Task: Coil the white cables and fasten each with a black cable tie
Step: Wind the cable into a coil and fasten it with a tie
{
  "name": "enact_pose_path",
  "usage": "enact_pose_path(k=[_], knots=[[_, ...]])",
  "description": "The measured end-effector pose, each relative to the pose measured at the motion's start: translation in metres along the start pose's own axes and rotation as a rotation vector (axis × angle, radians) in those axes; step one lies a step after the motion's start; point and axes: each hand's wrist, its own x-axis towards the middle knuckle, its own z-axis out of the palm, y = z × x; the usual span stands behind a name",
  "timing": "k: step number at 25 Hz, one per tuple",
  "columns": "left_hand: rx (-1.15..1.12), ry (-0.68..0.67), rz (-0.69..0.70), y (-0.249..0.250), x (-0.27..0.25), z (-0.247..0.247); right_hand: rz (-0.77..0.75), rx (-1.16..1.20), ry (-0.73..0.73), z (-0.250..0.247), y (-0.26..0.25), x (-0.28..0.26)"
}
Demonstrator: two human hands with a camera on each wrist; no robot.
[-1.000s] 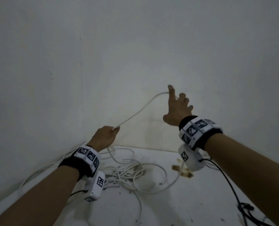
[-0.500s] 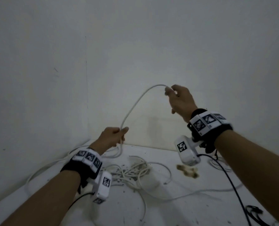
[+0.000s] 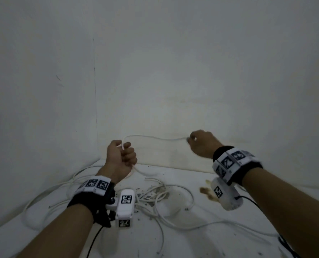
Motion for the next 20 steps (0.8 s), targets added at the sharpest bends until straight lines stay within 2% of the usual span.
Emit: enact_pose_path(k=[3,5,6,8,12,14,15,17,20], knots=[[-0.065,0.003,0.109,0.011,0.006,0.018,-0.154,-0.199,-0.305,0.027,-0.018,-0.031],[-0.048,-0.025,0.111,0.016,0.008,0.029,-0.223,-0.236,-0.377,0.039,-0.029,-0.054],[0.001,-0.039,0.1,0.017,0.009,0.034,-0.257,-0.227,-0.362,0.041,-0.034,-0.063],[0.204,-0.049,0.059,0.012,0.008,0.043,-0.315,-0.196,-0.264,0.034,-0.044,-0.074],[0.924,-0.09,-0.092,-0.02,-0.001,0.051,-0.401,-0.118,-0.003,-0.003,-0.059,-0.068],[1.157,-0.157,-0.188,-0.032,-0.007,0.053,-0.38,-0.085,0.1,-0.02,-0.058,-0.058],[1.154,-0.21,-0.252,-0.035,-0.01,0.055,-0.352,-0.075,0.142,-0.025,-0.055,-0.053],[1.011,-0.292,-0.34,-0.034,-0.014,0.06,-0.28,-0.04,0.22,-0.031,-0.046,-0.042],[0.904,-0.289,-0.253,-0.033,-0.015,0.065,-0.145,0.053,0.339,-0.032,-0.031,-0.031]])
